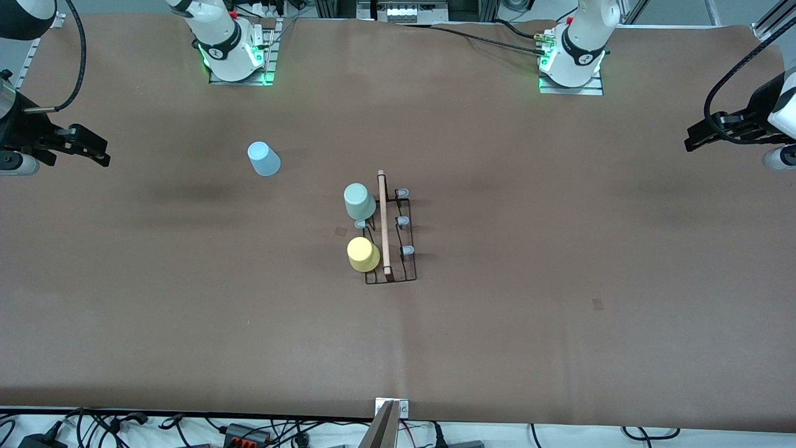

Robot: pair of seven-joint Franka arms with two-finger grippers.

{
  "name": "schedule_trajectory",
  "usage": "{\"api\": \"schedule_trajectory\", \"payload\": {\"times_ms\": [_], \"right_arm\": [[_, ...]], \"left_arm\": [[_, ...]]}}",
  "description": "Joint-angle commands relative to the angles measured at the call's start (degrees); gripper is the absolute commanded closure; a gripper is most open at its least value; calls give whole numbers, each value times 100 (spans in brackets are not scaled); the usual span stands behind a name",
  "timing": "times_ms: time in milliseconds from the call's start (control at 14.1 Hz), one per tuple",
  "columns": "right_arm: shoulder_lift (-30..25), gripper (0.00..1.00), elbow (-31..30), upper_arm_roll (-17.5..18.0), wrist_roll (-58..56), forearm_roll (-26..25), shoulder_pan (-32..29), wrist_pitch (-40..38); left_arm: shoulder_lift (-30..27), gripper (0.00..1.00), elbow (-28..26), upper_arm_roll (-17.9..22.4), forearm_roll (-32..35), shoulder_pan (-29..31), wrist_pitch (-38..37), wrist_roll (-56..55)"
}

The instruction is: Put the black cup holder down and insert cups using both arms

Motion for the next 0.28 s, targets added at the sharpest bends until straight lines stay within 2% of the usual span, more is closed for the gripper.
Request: {"api": "schedule_trajectory", "payload": {"times_ms": [0, 213], "right_arm": [[-78, 0, -33, -52, 7, 106, 34, -70], [-104, 0, -50, -52, 7, 106, 43, -70]], "left_arm": [[-2, 0, 60, -14, -17, 40, -46, 21], [7, 0, 60, -14, -17, 40, -46, 21]]}}
